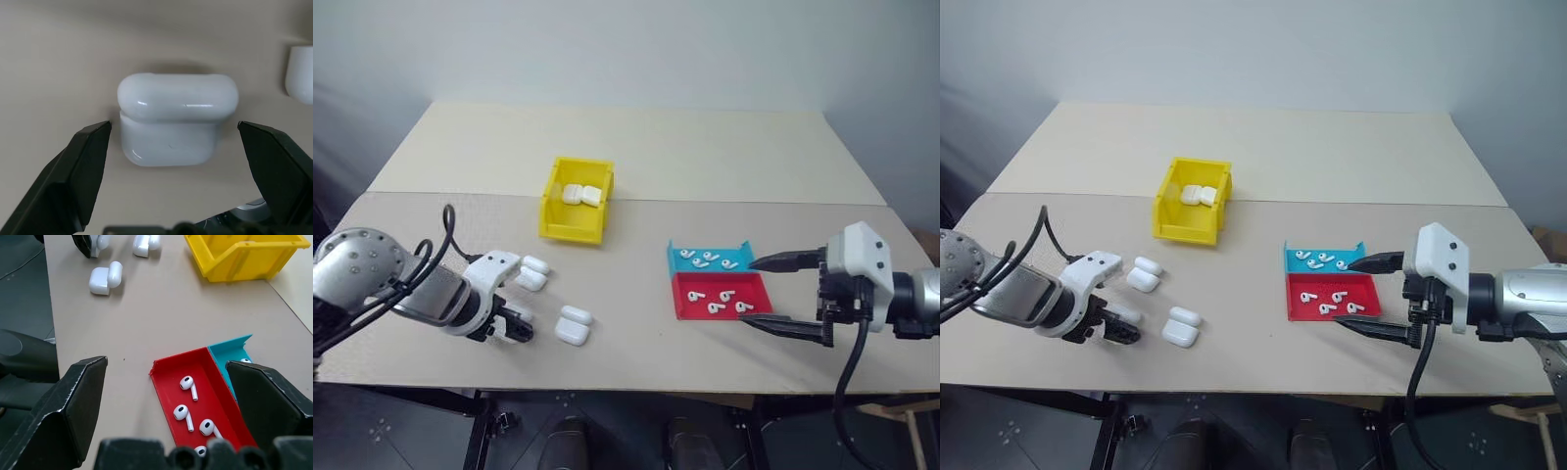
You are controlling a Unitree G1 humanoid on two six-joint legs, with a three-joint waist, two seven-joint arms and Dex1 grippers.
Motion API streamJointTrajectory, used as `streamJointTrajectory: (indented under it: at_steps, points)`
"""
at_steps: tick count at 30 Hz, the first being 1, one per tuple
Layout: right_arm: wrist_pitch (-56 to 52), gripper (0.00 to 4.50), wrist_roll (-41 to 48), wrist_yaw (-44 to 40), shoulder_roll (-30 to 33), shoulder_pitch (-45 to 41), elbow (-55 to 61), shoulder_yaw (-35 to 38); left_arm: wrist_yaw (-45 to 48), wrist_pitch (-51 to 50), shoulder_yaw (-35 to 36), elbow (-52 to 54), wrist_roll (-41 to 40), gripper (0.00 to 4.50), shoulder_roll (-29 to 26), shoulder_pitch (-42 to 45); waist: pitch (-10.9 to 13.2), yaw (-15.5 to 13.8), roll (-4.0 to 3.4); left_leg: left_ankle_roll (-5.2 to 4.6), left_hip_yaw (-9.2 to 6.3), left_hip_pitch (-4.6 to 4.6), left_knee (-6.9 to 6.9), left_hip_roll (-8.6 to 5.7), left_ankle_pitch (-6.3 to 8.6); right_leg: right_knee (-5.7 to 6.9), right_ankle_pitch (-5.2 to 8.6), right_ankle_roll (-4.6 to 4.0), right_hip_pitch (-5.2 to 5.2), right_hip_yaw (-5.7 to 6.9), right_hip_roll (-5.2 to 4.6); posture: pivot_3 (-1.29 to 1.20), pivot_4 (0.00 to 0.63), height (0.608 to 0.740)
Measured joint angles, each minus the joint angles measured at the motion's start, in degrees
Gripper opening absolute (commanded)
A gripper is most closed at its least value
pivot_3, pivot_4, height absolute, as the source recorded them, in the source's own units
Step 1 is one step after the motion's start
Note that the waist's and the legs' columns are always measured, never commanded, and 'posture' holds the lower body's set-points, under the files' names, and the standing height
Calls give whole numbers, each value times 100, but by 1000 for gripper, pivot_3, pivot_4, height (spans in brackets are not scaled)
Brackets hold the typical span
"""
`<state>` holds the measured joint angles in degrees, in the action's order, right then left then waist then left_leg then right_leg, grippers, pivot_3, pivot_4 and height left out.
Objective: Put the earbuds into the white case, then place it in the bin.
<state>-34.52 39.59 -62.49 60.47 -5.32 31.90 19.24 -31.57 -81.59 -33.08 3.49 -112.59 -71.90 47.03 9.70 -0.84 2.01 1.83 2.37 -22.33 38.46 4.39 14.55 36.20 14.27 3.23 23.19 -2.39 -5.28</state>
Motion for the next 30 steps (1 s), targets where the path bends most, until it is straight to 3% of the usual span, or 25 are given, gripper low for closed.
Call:
streamJointTrajectory:
  at_steps: [14, 17, 21, 30]
  points:
    - [-54, 4480, 123, 194, -71, 259, 224, 184, -205, -343, -163, -89, 6, 4500, 178, 235, -1, 12, -1, 1, -2, 2, 0, -1, -1, 0, 0, 0, -3, 0, -1, 0, 150, 740]
    - [-54, 4500, 129, 260, -86, 341, 252, 184, -220, -359, -188, -22, 8, 3995, 142, 234, 0, 12, -1, 1, -2, 2, 0, -1, -1, -1, 0, 0, -3, 0, -1, 0, 150, 740]
    - [-55, 4500, 166, 331, -129, 357, 264, 184, -201, -380, -213, 86, 6, 2847, 100, 232, 0, 11, -1, 2, -3, 2, 0, -1, -1, 0, 0, 0, -2, 1, -1, 0, 150, 740]
    - [-55, 4500, 165, 406, -134, 333, 287, 136, -214, -260, -131, 485, 42, 2807, -206, 117, 0, 15, -1, 2, -3, 0, 0, -1, -1, -1, 0, 0, -1, 1, -1, 0, 150, 740]
